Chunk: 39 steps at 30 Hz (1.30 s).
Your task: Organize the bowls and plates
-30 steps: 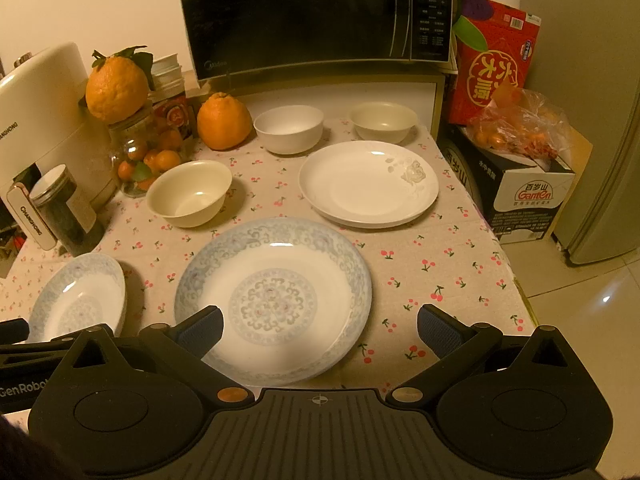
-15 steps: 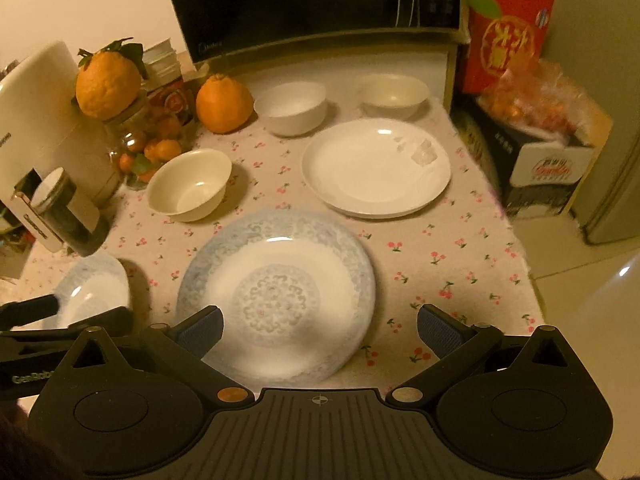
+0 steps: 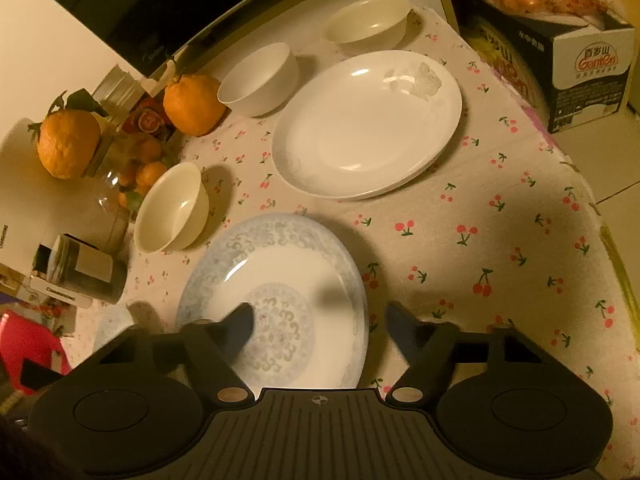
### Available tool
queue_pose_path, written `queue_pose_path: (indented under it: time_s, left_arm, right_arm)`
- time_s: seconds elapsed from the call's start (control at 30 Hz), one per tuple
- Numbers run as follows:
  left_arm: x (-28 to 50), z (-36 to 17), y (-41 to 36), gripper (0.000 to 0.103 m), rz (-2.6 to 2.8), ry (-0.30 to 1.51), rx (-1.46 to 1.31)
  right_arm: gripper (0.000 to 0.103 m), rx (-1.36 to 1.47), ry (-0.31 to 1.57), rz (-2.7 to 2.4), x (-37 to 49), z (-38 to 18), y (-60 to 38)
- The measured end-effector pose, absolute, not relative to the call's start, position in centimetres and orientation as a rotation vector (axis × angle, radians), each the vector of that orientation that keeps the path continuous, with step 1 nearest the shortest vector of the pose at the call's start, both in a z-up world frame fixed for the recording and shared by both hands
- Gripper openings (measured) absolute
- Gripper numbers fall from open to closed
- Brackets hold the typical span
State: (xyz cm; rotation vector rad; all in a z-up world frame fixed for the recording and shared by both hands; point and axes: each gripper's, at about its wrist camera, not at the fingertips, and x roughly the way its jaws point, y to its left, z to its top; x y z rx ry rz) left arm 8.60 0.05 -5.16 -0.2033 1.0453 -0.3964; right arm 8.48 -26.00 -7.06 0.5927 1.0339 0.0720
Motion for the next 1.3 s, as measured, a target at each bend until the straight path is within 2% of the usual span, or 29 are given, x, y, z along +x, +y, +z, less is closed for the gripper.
queue_pose_path:
  time_s: [0.03,0.13,0.17,0.23,0.33,1.3]
  left_arm:
    - [8.8,-5.5,0.1,0.032,-0.389,1.055,-0.221]
    - [9.3,-6.2,0.2,0.019,-0.375,1.065,-0.242]
    - [9.4,-6.4,0.3,0.012,-0.371,1.063,-0.245]
    - [9.5,-6.5,0.4,0.008,-0.37,1.05,-0.254]
    - [9.3,-6.5,0.4,0.005,-0.359,1.026,-0.236]
    - [8.6,-5.1,2.7,0.004,-0.278,0.991,-0.091]
  right_arm:
    - [0.048,0.598,1.041,0.071,8.6,-7.3,-26.1]
    - [0.03,0.619,1.059,0.046,9.0,-8.3,-26.3]
    - [0.027,0.624,1.063,0.036,9.1,-8.6,-26.5]
    - [0.018,0.638,1.064,0.016,9.4,-9.0,-26.7]
    - [0.013,0.63,1.061,0.001,9.6,-9.3,-26.8]
    - [0.011,0.549,1.137,0.089,7.8,-8.7,-22.0]
